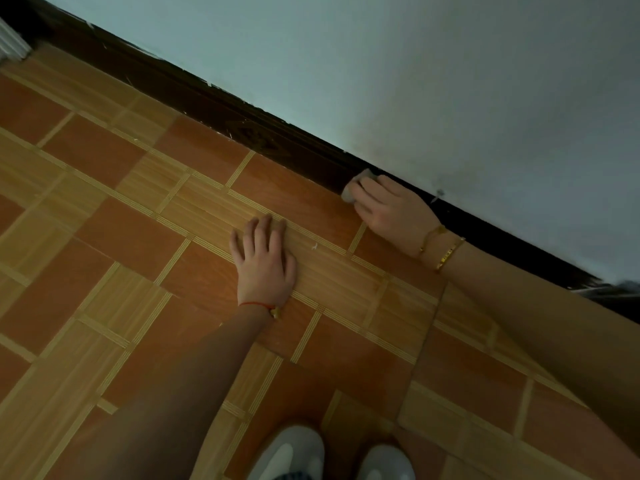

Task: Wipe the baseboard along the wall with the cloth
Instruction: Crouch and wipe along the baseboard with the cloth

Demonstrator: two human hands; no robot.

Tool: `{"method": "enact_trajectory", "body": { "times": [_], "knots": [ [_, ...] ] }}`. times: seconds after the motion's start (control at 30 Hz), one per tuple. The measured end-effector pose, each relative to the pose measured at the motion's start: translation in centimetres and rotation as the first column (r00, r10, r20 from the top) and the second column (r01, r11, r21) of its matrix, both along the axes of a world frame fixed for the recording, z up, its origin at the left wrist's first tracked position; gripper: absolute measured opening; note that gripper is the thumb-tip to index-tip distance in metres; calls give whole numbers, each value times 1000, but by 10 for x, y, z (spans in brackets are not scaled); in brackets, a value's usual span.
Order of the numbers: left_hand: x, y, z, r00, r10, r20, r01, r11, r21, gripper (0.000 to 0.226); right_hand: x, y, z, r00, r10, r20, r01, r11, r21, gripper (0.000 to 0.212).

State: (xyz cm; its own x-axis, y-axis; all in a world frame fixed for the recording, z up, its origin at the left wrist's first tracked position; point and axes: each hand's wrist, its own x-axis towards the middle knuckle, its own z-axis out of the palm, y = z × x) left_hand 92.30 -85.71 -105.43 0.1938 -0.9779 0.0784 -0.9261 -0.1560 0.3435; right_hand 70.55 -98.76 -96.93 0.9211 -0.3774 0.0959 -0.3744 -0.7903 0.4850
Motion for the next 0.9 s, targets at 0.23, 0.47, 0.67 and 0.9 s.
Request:
{"method": "enact_trajectory", "body": {
  "times": [0.23,0.47,0.67,0.9],
  "knots": [
    [-1,1,-4,1000,-2,4,2,1000,7,53,-54,29,10,992,-96,-83,96,995,-9,24],
    [-2,3,-2,1000,-13,18,12,1000,16,56,-90,46,15,975,-173,-142,176,984,8,24],
    [-12,4,4,999,5,40,-8,996,85,56,-95,52,18,974,-201,-107,204,979,19,24],
    [-43,14,21,986,-165,7,164,984,74,57,-85,51,27,960,-265,88,263,964,32,28]
  ]
}}
